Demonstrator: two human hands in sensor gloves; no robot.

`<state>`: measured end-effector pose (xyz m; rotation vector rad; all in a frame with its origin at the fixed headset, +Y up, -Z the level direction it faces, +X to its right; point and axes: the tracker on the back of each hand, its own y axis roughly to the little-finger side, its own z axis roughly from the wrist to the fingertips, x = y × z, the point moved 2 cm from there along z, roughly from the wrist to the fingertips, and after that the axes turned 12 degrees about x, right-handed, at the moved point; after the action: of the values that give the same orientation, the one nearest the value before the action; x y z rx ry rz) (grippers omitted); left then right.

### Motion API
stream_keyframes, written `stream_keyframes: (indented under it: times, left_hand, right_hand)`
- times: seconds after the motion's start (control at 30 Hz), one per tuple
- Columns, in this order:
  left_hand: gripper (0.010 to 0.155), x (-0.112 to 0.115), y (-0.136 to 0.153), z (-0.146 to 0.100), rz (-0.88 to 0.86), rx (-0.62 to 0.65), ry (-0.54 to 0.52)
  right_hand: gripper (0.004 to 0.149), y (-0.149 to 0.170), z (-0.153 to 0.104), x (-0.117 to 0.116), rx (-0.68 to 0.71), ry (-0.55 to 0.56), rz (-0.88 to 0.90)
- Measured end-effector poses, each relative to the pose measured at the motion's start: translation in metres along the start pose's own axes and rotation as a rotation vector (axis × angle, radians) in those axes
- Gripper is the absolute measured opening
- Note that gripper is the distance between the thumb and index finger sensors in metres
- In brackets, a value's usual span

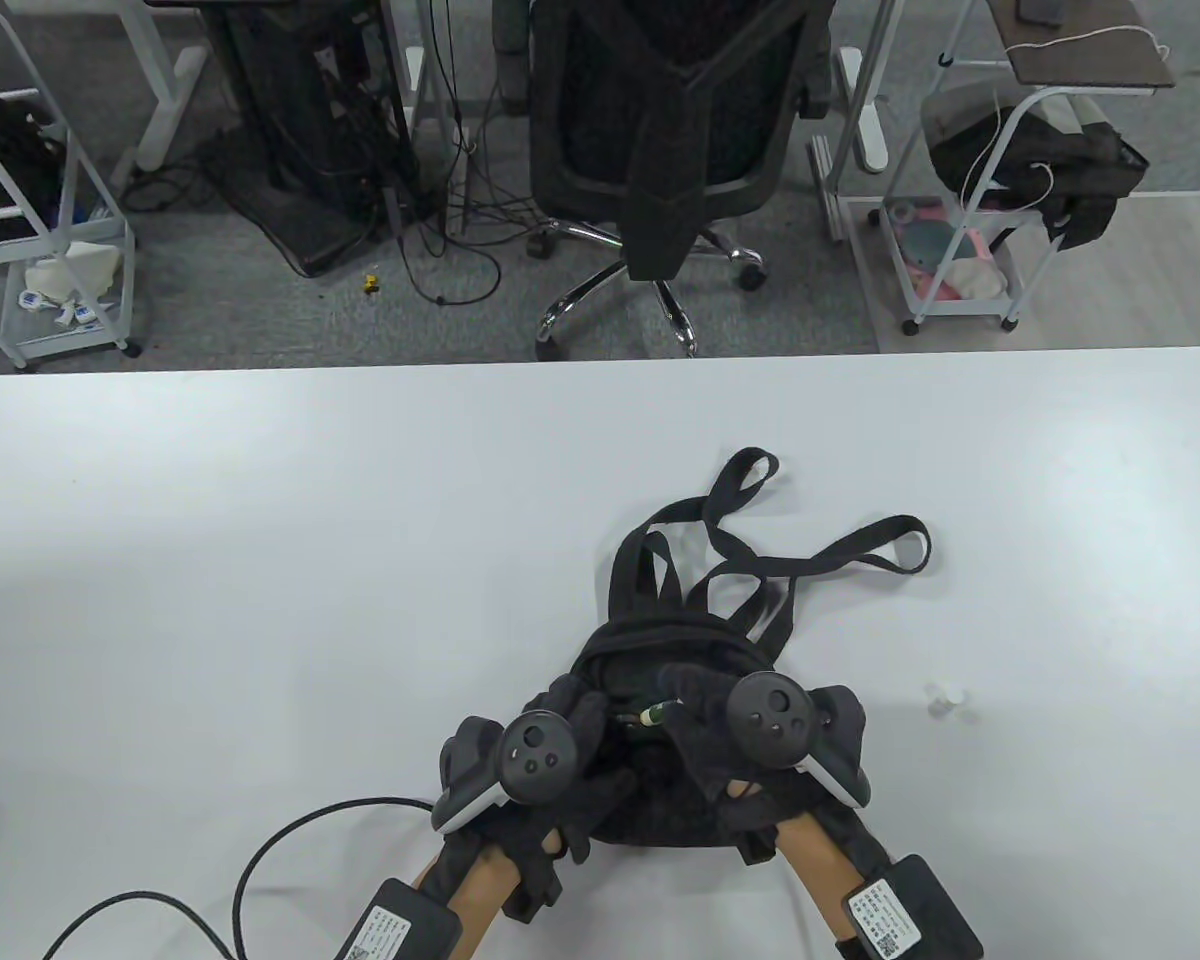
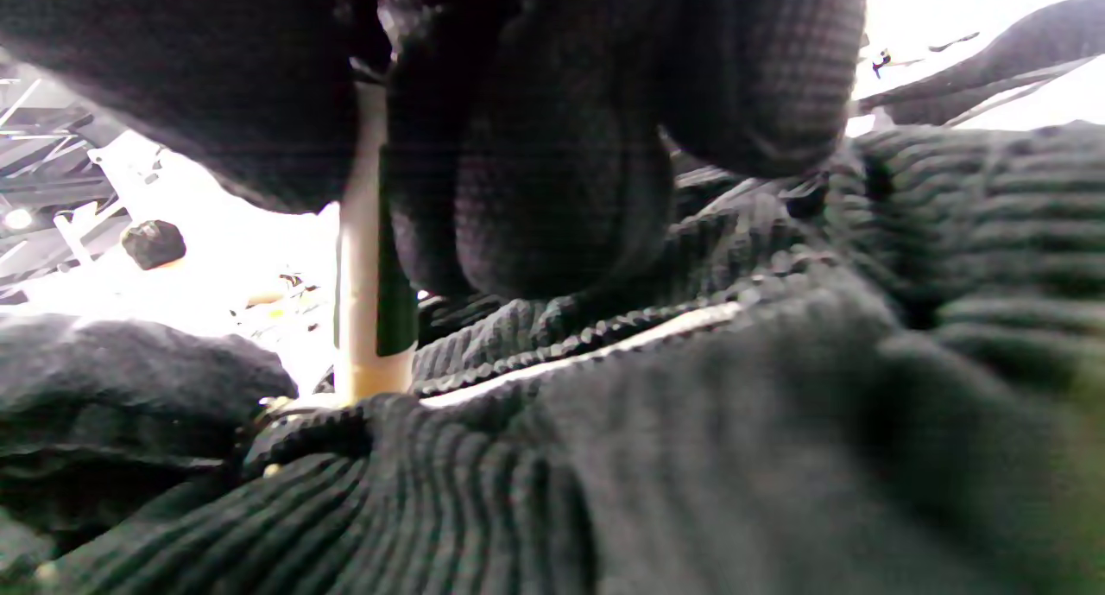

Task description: Apply lubricant on backpack

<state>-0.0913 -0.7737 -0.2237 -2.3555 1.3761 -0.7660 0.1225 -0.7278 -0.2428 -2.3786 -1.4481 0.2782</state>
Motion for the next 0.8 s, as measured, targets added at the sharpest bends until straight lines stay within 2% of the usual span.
stream_keyframes:
  times: [0.17,0.4,0.6,0.7,0.8]
  left_hand:
    - [0.082,0.001,-0.001,0.000,0.007,-0.001,0.001]
    - [0.083,0.001,-0.001,0.001,0.010,0.000,0.007]
    - [0.083,0.001,-0.001,0.001,0.010,0.001,0.008]
    - [0.084,0.001,-0.001,0.001,0.013,0.001,0.010]
    - [0.084,0.001,-0.002,0.001,0.020,0.003,0.012]
  right_hand:
    - [0.040,0.006,-0.004,0.008,-0.012,0.002,-0.046]
    - [0.041,-0.004,0.002,-0.004,0.004,0.001,0.052]
    - [0.040,0.002,-0.001,0.001,-0.001,0.006,-0.018]
    - [0.041,-0.004,0.001,-0.005,0.022,-0.007,0.043]
    - [0.042,-0.011,0.002,-0.007,0.045,0.003,-0.010]
